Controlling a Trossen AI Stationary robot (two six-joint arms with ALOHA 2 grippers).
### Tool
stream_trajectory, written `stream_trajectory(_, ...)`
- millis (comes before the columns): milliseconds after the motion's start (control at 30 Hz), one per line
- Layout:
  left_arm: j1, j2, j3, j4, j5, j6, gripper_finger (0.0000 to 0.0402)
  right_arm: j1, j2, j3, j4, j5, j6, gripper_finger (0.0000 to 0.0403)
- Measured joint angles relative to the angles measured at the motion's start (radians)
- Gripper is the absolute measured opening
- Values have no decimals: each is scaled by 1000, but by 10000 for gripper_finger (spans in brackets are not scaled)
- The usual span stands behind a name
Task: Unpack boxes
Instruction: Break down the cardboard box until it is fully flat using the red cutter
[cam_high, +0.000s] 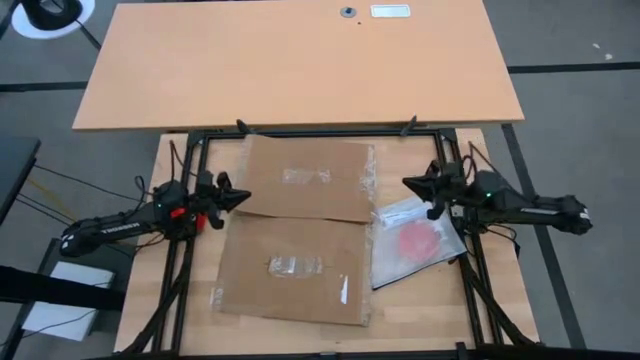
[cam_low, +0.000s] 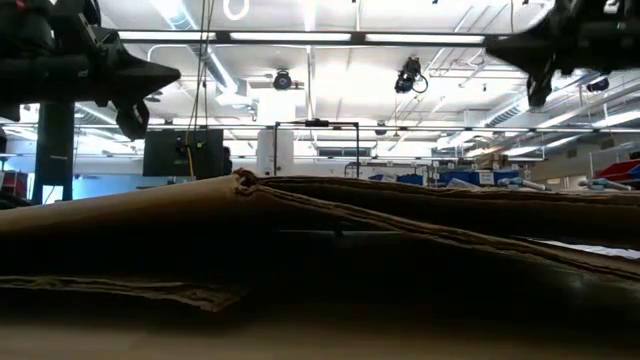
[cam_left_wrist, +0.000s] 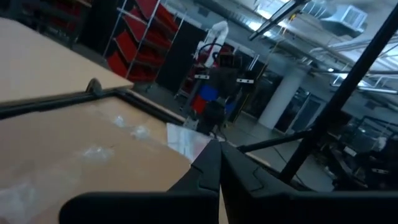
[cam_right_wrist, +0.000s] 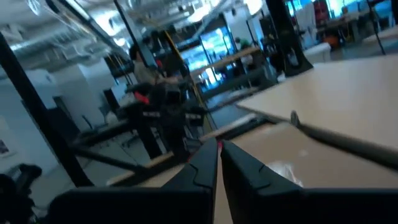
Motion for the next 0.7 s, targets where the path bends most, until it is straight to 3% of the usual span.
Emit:
stream_trajectory(367, 0, 4, 0, 3, -2, 7, 10, 0, 0, -166, 58, -51, 50, 26)
stream_trajectory(700, 0, 5, 0, 8, -3, 7, 11, -1, 0, -169, -50, -159, 78, 24)
